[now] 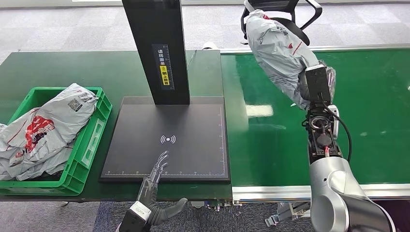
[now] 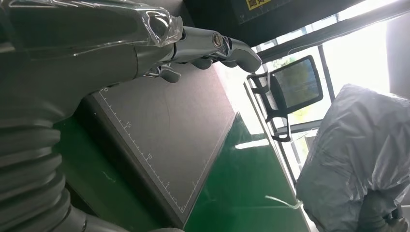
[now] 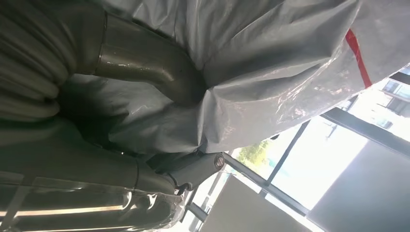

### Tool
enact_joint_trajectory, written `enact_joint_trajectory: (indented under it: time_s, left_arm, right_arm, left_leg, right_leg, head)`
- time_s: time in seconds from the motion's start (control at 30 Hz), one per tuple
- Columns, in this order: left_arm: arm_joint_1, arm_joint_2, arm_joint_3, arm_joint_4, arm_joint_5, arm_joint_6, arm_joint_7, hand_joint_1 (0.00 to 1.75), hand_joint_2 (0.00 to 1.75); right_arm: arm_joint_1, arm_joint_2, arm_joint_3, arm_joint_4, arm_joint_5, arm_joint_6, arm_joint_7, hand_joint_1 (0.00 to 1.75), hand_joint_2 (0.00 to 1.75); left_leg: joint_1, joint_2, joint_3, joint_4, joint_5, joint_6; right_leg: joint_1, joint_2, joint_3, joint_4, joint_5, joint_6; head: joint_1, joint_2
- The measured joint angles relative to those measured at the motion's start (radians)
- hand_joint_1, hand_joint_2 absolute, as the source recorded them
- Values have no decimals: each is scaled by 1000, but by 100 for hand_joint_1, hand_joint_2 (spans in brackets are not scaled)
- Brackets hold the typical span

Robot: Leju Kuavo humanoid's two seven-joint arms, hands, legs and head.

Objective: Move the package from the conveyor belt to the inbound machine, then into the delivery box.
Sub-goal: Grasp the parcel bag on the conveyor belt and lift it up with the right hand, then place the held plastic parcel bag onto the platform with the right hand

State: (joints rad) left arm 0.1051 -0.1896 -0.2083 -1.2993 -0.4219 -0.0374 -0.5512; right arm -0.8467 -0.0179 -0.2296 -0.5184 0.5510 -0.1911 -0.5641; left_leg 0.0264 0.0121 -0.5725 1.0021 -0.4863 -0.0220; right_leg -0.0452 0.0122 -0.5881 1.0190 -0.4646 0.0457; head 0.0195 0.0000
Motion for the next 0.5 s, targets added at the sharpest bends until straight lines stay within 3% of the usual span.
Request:
enact_joint_trajectory:
  time_s: [0.5]
  left_arm:
    - [1,0,0,-5,0,0,0,0,175]
  right_arm:
    - [0,8,-1,-19,-1,0,0,175,175]
  left_leg:
    - [0,0,0,0,0,0]
  right_leg:
    - [0,0,0,0,0,0]
  head:
    - [0,0]
